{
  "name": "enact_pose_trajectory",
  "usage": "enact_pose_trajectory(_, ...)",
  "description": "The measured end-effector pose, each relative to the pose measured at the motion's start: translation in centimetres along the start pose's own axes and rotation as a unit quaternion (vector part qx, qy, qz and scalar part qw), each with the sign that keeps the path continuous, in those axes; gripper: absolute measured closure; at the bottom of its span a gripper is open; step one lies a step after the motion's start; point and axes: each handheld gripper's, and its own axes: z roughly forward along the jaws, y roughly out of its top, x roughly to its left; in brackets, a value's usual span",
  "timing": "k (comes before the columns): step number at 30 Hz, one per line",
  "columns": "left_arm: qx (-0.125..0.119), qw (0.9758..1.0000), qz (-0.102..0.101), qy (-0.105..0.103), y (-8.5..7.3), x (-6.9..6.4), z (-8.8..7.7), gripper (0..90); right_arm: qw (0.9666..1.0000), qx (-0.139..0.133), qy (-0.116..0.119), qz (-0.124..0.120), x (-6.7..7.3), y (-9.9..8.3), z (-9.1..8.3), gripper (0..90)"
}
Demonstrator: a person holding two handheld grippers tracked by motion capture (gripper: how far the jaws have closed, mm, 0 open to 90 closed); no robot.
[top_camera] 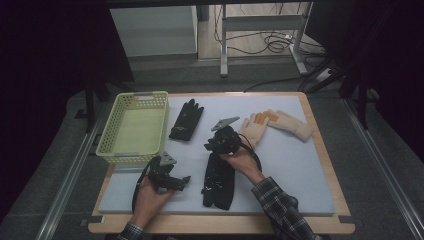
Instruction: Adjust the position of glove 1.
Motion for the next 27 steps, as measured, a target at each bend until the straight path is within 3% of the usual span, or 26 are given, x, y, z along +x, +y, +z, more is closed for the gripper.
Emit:
enact_pose_trajectory(16, 0.000, 1.0000, 0.000, 0.000, 0.0, 0.0, 0.0, 0.9, 0.9999, -0.005, -0.004, 0.008, -1.8, 4.7, 5.4, 71.9)
enact_pose_trajectory(23, -0.001, 1.0000, -0.002, -0.001, 0.0, 0.0, 0.0, 0.9, 0.9999, 0.006, -0.010, 0.003, -2.2, 5.9, 8.6, 59.0)
enact_pose_trajectory(27, -0.001, 1.0000, -0.002, -0.001, 0.0, 0.0, 0.0, 0.8, 0.9995, 0.018, -0.024, -0.010, -2.1, 5.9, 10.2, 49.3)
